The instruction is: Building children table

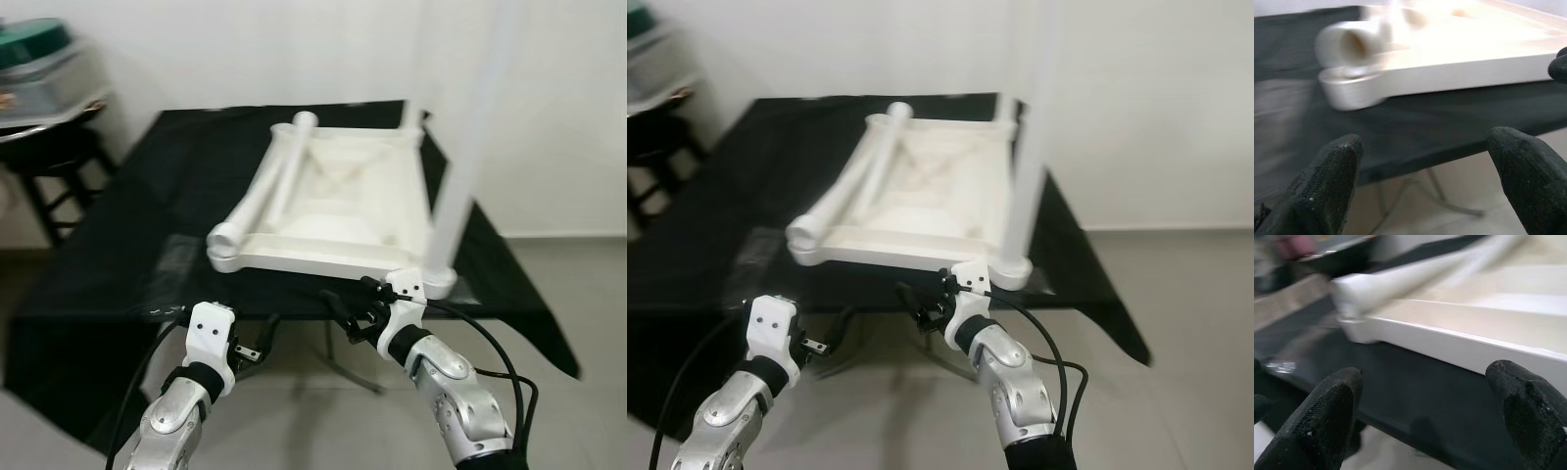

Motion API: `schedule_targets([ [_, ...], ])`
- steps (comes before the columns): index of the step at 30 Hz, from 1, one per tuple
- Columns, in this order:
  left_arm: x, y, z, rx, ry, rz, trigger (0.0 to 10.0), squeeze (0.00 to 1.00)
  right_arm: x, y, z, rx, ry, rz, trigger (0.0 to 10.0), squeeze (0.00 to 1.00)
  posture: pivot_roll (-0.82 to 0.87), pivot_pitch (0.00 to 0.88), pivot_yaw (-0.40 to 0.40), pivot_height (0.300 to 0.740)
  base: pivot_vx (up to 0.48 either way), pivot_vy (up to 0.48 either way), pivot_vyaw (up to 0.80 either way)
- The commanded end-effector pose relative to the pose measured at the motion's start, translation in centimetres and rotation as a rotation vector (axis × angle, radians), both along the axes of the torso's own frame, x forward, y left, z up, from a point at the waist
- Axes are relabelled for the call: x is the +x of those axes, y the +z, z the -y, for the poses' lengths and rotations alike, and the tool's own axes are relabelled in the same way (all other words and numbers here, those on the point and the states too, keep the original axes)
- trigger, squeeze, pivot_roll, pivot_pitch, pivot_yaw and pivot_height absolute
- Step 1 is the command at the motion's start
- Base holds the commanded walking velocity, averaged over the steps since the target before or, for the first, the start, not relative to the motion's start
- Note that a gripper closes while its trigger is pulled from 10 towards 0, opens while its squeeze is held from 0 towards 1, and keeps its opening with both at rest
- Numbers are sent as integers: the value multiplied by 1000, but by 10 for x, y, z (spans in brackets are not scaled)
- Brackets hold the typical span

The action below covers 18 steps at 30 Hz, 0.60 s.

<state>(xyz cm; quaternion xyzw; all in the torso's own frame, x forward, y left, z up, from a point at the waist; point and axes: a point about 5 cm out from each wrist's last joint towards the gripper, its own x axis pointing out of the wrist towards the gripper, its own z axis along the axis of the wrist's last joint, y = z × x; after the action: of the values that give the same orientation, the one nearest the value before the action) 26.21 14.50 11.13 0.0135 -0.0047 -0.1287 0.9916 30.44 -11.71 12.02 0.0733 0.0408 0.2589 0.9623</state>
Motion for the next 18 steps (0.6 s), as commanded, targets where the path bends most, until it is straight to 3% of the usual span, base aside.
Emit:
schedule_targets([
  [1,0,-2,-11,-5,49,-20,10000,0,-3,2,-6,21,24,17,10000,0,-2,82,32,740,0,480,0],
  [4,2,3,-13,-17,48,-6,10000,0,-3,3,-6,28,30,26,10000,0,-3,85,28,740,0,480,0],
  [10,5,37,-10,-51,-82,89,10000,0,-9,16,-8,112,119,91,10000,0,3,93,25,740,0,480,0],
  [13,5,37,-10,-51,-82,89,10000,0,-9,16,-8,112,119,91,10000,0,3,93,25,740,0,480,0],
  [15,5,53,-12,-32,-130,148,10000,0,-12,18,-11,110,167,110,10000,0,6,94,25,740,0,437,0],
  [18,7,65,-14,2,-141,205,10000,0,-13,17,-12,116,176,98,10000,0,4,93,26,740,0,0,-800],
])
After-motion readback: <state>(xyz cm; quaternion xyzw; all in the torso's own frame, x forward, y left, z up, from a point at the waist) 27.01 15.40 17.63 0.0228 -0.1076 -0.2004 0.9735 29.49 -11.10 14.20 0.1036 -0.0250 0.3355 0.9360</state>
